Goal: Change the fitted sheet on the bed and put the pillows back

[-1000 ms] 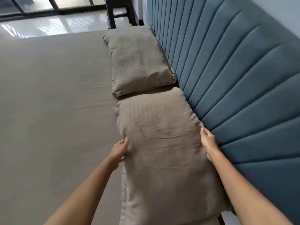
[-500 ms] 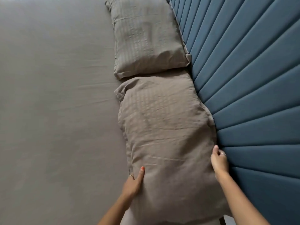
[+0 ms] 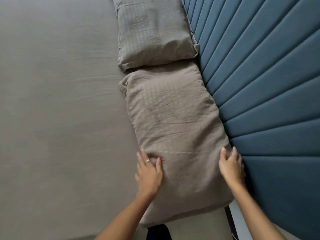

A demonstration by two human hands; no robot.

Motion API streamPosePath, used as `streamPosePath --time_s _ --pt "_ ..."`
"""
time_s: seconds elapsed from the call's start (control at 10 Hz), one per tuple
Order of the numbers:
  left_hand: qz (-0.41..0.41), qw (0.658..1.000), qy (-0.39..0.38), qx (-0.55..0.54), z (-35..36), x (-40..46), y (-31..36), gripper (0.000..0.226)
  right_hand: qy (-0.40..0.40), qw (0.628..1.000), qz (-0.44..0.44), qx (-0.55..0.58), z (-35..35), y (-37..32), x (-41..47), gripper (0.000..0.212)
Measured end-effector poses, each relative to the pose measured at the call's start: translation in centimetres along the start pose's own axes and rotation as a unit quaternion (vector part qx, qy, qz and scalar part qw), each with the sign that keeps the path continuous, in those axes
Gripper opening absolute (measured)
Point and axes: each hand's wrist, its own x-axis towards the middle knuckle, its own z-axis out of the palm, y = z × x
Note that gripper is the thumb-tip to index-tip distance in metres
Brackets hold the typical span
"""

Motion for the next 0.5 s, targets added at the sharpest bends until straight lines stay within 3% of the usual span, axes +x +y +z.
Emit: streamPosePath --time_s 0.1,0.2,0.3,0.4,0.5 --pt "0.246 0.952 0.086 0.163 0.4 0.6 1.2 0.061 0.085 0.984 -0.15 -0.032 2.3 -0.9 -4.9 0.071" --pt "0.324 0.879 -0.086 0.339 1.6 1.9 0.1 0.059 0.022 0.966 -0.224 -0.125 5.2 -0.4 -7.3 0.067" --pt "0.276 0.859 -0.194 0.386 -0.2 2.7 1.4 0.056 -0.053 0.964 -0.2 -0.165 5.4 -0.7 -6.2 0.061" --pt "0.297 0.866 -0.126 0.382 -4.2 2.3 3.5 0.053 -0.1 0.974 -0.164 -0.122 3.2 -2.6 -5.1 0.058" --pt "0.264 0.867 -0.103 0.409 -8.1 0.1 2.3 0.054 -0.109 0.965 -0.224 -0.076 0.7 -4.3 -6.7 0.052"
